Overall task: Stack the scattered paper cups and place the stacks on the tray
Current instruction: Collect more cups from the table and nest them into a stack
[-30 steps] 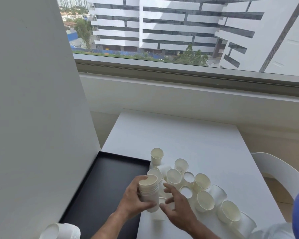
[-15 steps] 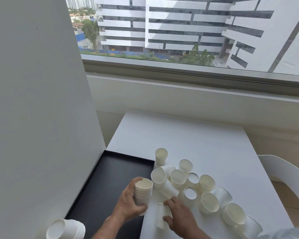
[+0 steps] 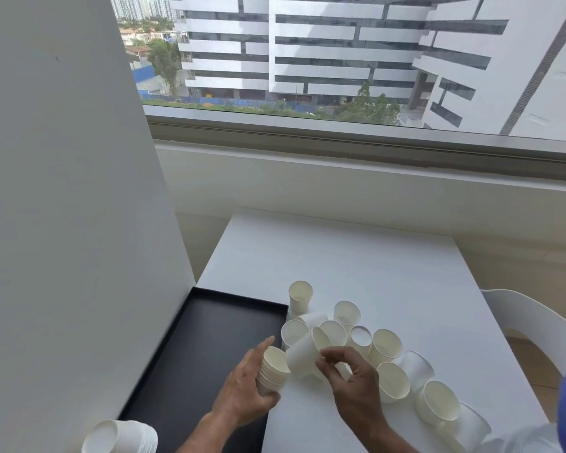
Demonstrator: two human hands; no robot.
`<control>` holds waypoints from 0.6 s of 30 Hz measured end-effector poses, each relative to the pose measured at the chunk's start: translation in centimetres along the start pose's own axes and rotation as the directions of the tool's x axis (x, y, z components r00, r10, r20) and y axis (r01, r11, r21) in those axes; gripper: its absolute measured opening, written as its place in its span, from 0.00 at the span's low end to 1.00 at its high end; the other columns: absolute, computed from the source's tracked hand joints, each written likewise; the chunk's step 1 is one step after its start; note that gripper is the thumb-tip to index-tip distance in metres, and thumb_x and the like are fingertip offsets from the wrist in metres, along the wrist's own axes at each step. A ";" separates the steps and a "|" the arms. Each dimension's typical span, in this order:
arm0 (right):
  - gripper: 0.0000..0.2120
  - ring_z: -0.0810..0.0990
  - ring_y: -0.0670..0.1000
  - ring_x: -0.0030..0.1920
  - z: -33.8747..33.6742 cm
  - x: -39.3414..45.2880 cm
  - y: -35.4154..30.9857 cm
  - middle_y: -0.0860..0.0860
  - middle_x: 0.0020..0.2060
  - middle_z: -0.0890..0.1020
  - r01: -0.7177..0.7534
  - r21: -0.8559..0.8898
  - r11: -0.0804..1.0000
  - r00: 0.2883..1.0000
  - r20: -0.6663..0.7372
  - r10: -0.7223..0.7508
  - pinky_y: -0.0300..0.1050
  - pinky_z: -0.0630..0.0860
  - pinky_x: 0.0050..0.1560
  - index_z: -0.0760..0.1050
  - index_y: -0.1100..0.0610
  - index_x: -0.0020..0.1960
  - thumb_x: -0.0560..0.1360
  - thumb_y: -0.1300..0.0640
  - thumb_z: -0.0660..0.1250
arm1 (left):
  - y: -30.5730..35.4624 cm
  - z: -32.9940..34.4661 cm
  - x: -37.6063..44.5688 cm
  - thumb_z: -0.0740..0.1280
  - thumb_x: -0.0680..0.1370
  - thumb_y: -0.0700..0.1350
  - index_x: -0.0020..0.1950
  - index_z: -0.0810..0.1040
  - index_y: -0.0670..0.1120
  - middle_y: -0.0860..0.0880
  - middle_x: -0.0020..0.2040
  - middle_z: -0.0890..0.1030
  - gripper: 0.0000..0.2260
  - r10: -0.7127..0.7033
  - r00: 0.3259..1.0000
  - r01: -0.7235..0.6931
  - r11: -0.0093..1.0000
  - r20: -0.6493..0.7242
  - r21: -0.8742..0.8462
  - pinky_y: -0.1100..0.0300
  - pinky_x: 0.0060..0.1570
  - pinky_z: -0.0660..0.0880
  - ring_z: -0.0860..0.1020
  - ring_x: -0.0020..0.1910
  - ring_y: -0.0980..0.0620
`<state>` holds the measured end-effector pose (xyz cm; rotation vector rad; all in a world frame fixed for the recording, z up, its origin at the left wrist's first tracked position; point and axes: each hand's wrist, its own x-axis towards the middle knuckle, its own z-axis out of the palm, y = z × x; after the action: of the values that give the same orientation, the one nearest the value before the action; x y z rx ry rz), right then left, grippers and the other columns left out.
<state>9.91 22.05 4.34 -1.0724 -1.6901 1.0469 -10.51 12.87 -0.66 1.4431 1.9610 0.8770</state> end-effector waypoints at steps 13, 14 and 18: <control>0.14 0.81 0.45 0.41 0.1 0.0 -0.5 0.42 0.36 0.84 0.149 -0.093 0.984 0.985 0.106 -0.139 0.34 0.73 0.43 0.83 0.48 0.39 0.65 0.66 0.79 | 2.8 1.5 0.4 0.74 0.63 0.52 0.77 0.49 0.70 0.68 0.63 0.74 0.50 0.116 0.990 -0.114 0.993 0.079 -0.027 0.60 0.56 0.79 0.78 0.57 0.61; 0.13 0.81 0.45 0.41 0.2 0.0 -0.4 0.42 0.36 0.84 0.151 -0.098 0.984 0.981 0.135 -0.137 0.36 0.74 0.43 0.83 0.48 0.39 0.66 0.66 0.79 | 3.1 1.7 0.6 0.75 0.63 0.51 0.77 0.50 0.69 0.66 0.62 0.76 0.50 0.113 0.991 -0.110 0.993 0.069 -0.045 0.60 0.55 0.79 0.79 0.56 0.61; 0.13 0.82 0.43 0.42 -0.1 0.0 0.3 0.41 0.38 0.84 0.186 -0.130 0.974 0.956 0.252 -0.149 0.39 0.77 0.44 0.83 0.47 0.43 0.69 0.66 0.76 | 3.4 1.8 1.4 0.77 0.62 0.50 0.74 0.61 0.69 0.65 0.58 0.79 0.45 0.109 0.993 -0.106 0.991 0.040 -0.079 0.60 0.50 0.81 0.81 0.52 0.61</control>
<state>10.06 22.17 4.08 -0.9036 -2.0468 0.9811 -7.48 15.24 0.67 1.5226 1.8117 0.9489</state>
